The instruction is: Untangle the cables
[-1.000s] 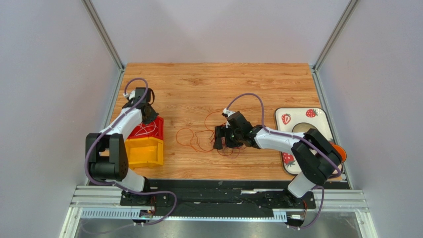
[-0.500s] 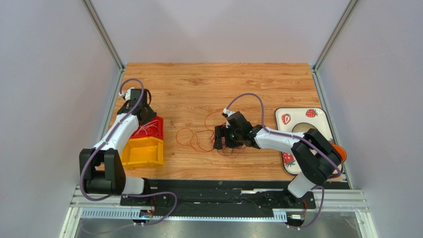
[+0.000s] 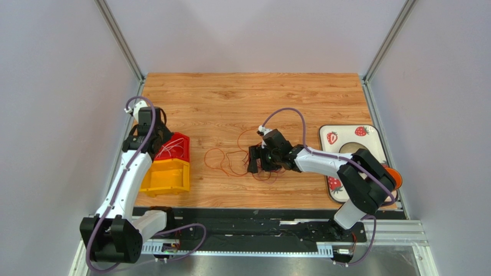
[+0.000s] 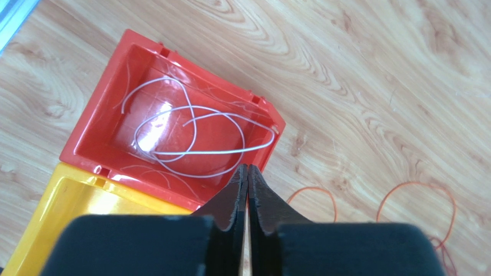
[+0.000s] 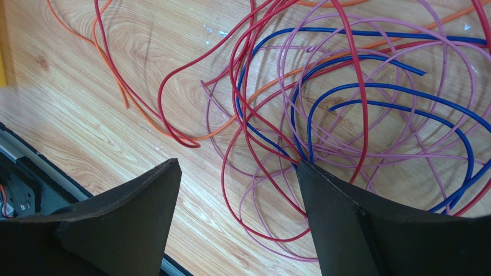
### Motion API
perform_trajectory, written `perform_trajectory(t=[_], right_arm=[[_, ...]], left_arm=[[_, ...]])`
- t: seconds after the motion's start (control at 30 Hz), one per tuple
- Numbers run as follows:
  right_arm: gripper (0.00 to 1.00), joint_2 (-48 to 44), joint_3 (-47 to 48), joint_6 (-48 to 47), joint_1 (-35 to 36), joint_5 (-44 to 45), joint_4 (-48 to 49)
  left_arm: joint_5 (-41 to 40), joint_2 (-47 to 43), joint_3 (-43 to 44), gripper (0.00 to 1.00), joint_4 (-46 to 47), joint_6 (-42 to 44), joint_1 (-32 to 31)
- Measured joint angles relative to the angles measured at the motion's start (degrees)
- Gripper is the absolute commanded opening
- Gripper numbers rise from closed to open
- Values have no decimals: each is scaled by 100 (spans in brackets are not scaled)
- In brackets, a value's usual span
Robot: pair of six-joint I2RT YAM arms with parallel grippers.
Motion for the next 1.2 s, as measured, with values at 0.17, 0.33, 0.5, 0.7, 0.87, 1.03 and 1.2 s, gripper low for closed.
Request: perform_trajectory(t=[0.17, 0.33, 0.5, 0.7, 0.87, 1.03, 1.2], right_arm=[[83, 52, 52, 0, 28, 33, 7], [83, 70, 76, 0, 39, 50, -7], [83, 122, 131, 0, 50, 55, -15], [82, 175, 197, -4, 76, 81, -35], [83, 212, 256, -20, 83, 92, -107], [83, 271, 326, -26, 90, 92, -131], [82, 282, 343, -52, 101, 94, -160]], left_arm=[[219, 190, -398, 0, 90, -9, -26], [315, 601, -778, 0, 83, -24, -33], [170, 872, -756, 0, 216, -26, -26], [-129, 1790, -153, 0, 205, -20, 223], [-221, 2282, 367, 0, 205, -11, 686], [-170, 2343, 507, 0, 162, -4, 898], [186, 2076, 380, 6, 144, -4, 896]])
